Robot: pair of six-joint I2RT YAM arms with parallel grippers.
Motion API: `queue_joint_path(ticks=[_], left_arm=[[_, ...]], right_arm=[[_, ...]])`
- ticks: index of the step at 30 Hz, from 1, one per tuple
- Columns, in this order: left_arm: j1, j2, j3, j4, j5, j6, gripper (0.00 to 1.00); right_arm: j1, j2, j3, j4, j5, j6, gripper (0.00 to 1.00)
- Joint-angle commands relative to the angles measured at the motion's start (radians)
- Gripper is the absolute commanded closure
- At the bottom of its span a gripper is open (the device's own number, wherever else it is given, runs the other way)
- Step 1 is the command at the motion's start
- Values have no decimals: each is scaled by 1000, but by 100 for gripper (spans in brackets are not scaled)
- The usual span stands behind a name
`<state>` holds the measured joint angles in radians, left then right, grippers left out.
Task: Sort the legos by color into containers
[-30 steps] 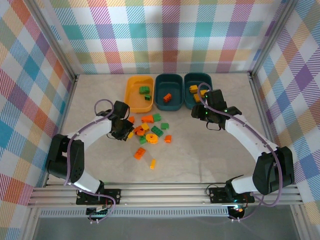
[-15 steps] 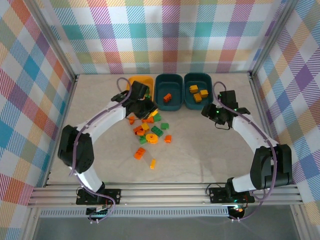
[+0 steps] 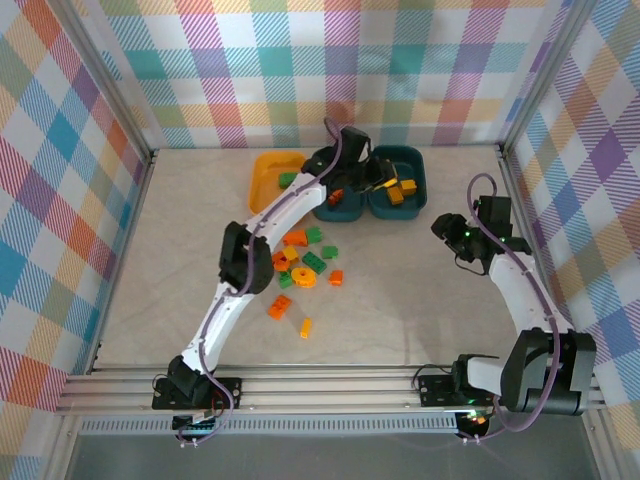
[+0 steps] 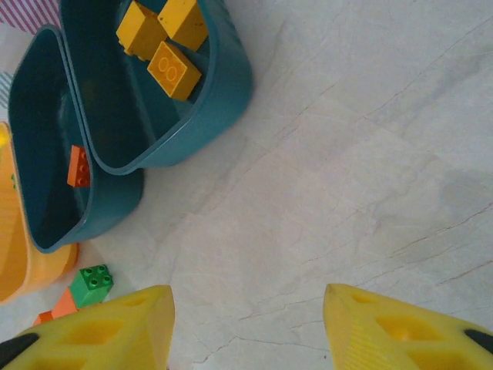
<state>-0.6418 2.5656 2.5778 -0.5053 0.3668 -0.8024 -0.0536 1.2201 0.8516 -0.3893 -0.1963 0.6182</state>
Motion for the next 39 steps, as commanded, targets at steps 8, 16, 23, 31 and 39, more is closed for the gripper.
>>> queue_joint_path(ticks=[8, 16, 23, 31, 39], left_arm=[[2, 164, 164, 55, 35, -17, 63], [5, 170, 165, 55, 12, -9, 32], [23, 42, 170, 12, 55, 78, 22], [77, -516, -469, 17, -50, 222, 25], [300, -1091, -1438, 191, -194, -20, 17]], right_arm=[[-2, -35, 1, -7, -44, -17, 46], [-2, -11, -4, 12, -62, -23, 42], [15, -39, 25, -8, -77, -30, 42], [456, 102, 161, -73, 139, -89, 39], [723, 405, 299, -90, 222, -81, 32]])
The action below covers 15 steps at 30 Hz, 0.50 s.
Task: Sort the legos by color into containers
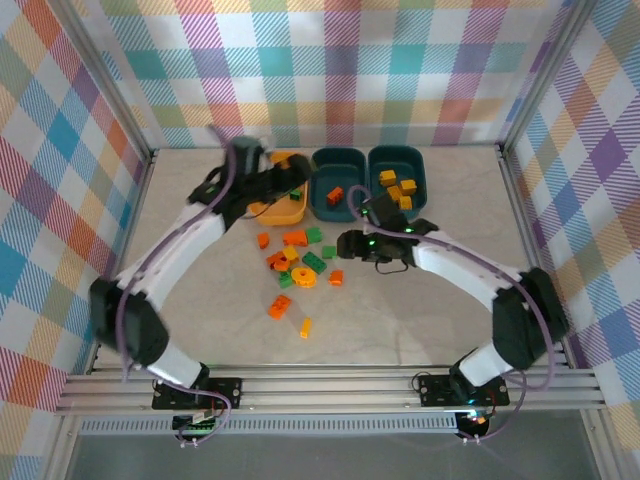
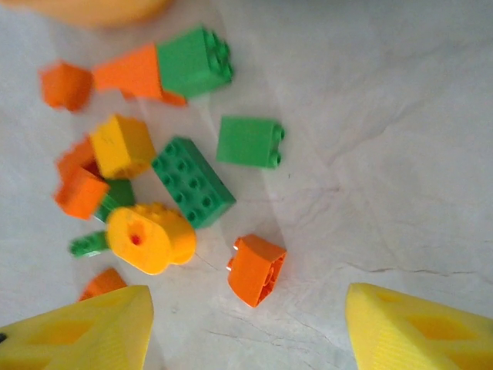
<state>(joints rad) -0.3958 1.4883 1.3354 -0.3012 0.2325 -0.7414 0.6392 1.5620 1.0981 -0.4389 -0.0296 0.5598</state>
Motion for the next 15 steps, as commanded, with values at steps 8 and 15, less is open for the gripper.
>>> queue_joint_path(ticks=[8, 15], left_arm=[[172, -304, -606, -82, -1, -78, 15], [173, -303, -635, -53, 68, -67, 14]], right_arm=[[106, 250, 152, -139, 45, -18, 32], [138, 338, 184, -203, 89, 29, 36]])
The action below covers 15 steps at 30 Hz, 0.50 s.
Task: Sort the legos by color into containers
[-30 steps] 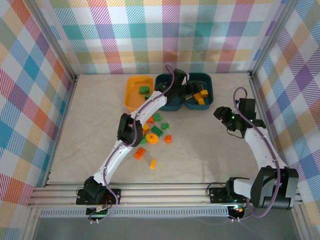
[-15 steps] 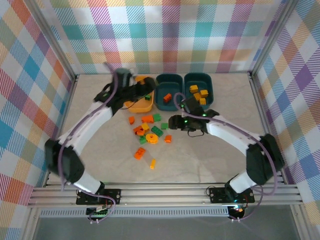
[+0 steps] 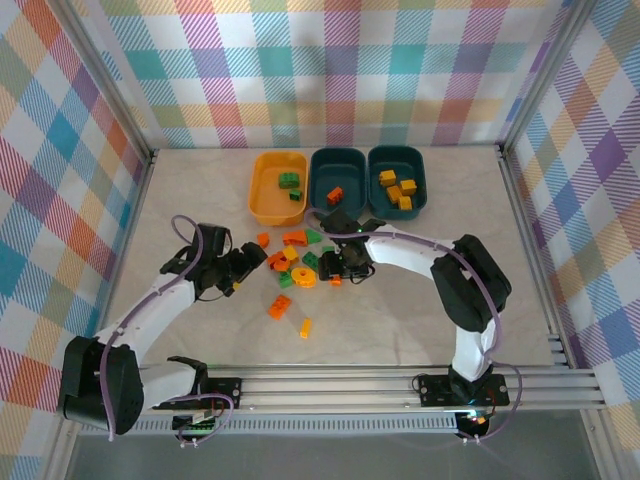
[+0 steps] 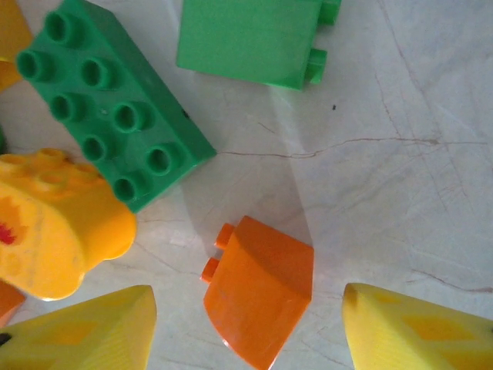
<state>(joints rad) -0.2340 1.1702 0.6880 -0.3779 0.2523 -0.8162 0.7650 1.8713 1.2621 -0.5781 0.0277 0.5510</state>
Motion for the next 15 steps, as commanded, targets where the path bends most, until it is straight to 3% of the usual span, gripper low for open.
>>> queue_joint_path(ticks=[1, 15], left_arm=[[12, 24, 19, 26, 56, 11, 14], [12, 123, 55, 50, 97, 16, 14]], right_arm=[[14, 36, 19, -65, 34, 46, 38], [19, -22, 60, -65, 124, 2, 67]])
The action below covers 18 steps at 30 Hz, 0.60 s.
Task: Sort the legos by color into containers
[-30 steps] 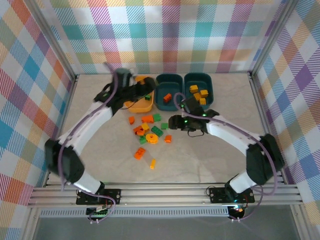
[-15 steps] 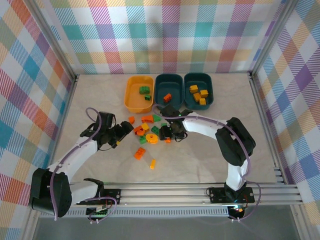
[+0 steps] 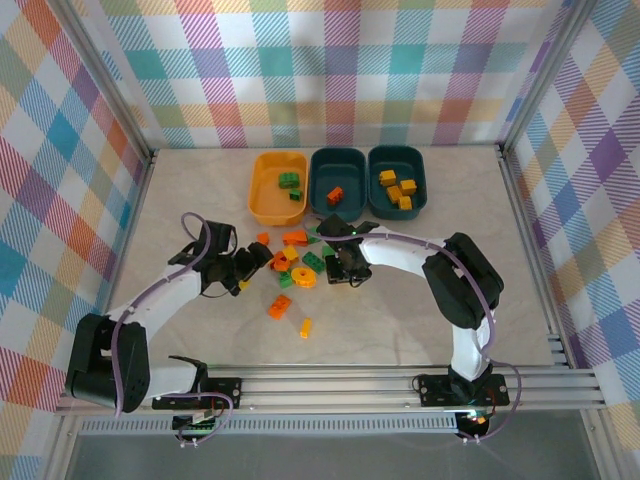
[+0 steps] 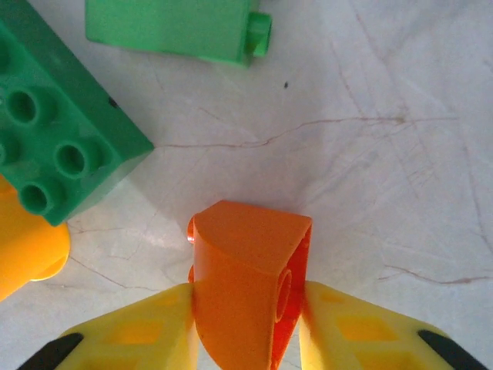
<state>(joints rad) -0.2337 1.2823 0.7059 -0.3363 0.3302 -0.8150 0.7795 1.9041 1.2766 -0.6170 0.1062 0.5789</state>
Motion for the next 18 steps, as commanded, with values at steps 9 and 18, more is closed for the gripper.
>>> queue_joint_path(ticks=[9, 18], left_arm=[[10, 24, 84, -37, 51, 23, 15], [-29, 6, 99, -135, 62, 34, 16]], right_arm=[[-85, -83, 246, -41, 40, -125, 68], [-270, 257, 714, -130, -46, -209, 68]])
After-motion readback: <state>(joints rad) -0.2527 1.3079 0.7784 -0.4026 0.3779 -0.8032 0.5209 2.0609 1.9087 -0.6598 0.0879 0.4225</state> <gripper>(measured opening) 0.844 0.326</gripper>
